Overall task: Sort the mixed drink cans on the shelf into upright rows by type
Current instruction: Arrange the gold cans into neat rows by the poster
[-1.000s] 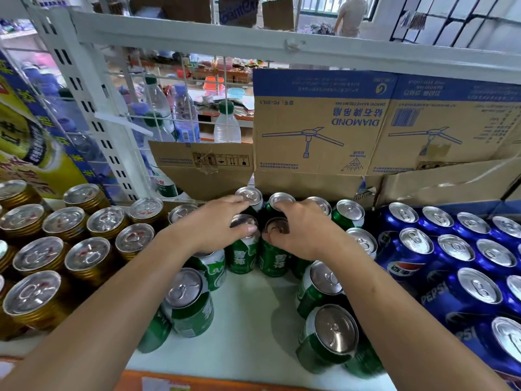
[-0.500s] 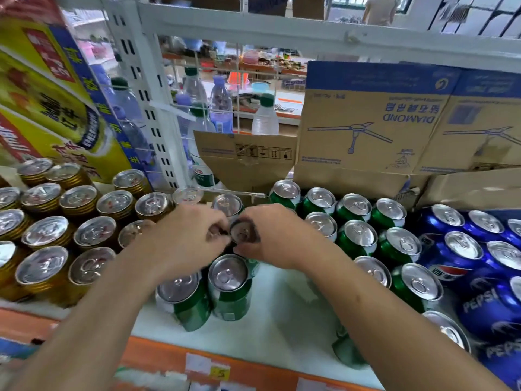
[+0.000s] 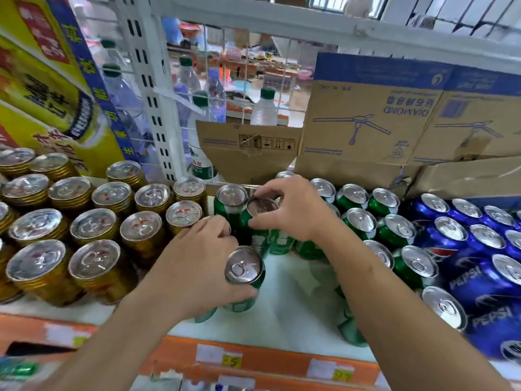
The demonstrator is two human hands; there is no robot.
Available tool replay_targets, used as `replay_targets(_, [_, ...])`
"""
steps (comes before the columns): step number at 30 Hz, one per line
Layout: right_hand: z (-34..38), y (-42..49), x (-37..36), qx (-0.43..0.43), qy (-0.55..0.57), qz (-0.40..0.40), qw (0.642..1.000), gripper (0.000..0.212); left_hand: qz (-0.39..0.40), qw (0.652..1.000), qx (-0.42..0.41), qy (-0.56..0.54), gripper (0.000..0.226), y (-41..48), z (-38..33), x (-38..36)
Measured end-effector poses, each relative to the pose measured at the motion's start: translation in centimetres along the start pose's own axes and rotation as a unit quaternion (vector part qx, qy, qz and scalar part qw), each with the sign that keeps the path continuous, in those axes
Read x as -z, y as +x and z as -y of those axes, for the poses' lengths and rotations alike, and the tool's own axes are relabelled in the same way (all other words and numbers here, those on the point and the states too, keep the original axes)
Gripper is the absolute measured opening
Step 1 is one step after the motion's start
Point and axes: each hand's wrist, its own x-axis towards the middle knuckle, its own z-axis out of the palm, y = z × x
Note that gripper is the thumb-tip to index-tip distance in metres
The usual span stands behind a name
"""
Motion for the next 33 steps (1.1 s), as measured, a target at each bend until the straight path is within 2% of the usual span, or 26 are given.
replay_targets(2, [-0.1,-0.2,0.7,-0.004,0.028,-0.018,0.999,0.038,-0.010,0.999,-0.013,-0.033,0.073,-0.2,0.4,0.0])
replay_targets(6, [-0.3,-1.1,2.2,-0.014,0.126,-0.073,0.989,0.029,-0.019,0.995,-0.021,-0.097,0.063,-0.7,0.4,-0.4])
replay_targets(11, [-0.9,-3.0,4.5,-0.007,0.219,-0.137,0.966,0.036,-0.024,0.985,-0.021,-0.172,0.061,-0.5,0.3,0.3])
replay_targets(14, [-2.1,-4.7,6.1,-0.017,0.235,-0.135,0.962,0.033,-0.035,0.977,-0.019,-0.212,0.051,0.3,-0.3,1.4])
replay_targets(18, [-3.4,-6.4,6.8,-0.062,0.175,-0.089,0.979,0.039,-0.040,0.979,-0.022,-0.201,0.048,1.9,-1.3,2.3])
replay_targets(22, [-3.9,-7.4,6.9,-0.077,0.037,-0.040,0.996,0.036,-0.055,0.978,-0.020,-0.200,0.044,3.3,-2.6,2.3])
replay_targets(25, [-4.0,-7.8,6.7,-0.087,-0.062,-0.012,0.994,0.043,-0.048,0.975,-0.020,-0.215,0.041,4.2,-3.4,1.8])
replay_targets(33, [-5.0,-7.8,6.2,-0.079,-0.093,0.031,0.992,0.051,0.005,0.983,-0.002,-0.183,0.055,6.2,-4.7,-0.5])
